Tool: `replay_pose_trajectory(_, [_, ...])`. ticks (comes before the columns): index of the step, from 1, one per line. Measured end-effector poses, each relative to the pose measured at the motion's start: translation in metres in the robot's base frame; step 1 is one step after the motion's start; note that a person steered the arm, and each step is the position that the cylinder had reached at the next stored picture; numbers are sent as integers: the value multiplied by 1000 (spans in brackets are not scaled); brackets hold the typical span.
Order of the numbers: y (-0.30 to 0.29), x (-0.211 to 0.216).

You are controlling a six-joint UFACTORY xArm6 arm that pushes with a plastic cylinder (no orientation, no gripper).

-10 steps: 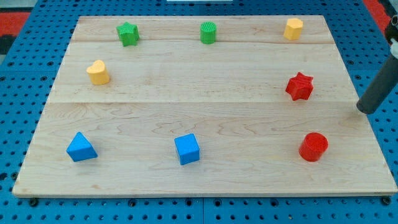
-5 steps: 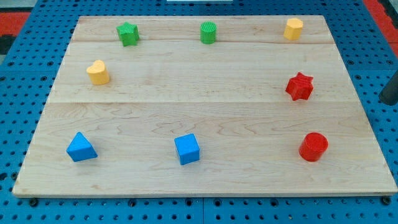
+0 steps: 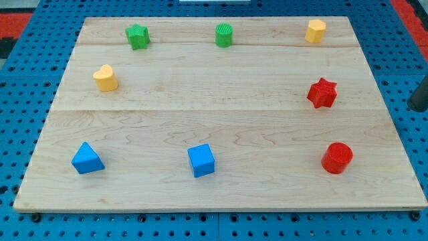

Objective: Move your arm towards the center right

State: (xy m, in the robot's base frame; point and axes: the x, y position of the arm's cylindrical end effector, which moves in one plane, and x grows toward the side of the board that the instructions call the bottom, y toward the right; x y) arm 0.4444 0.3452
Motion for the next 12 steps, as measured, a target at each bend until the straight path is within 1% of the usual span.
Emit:
replay_pose_trajectory(3, [-1, -2])
replay_pose_trajectory(4, [0, -26])
replay_pose_trajectory(5, [-2, -36])
replay_pose_trajectory(9, [-1, -37])
replay_pose_trajectory(10, [-35, -70])
replay_pose_trajectory(11, [-93, -79])
replay_pose_trajectory(12, [-36, -104])
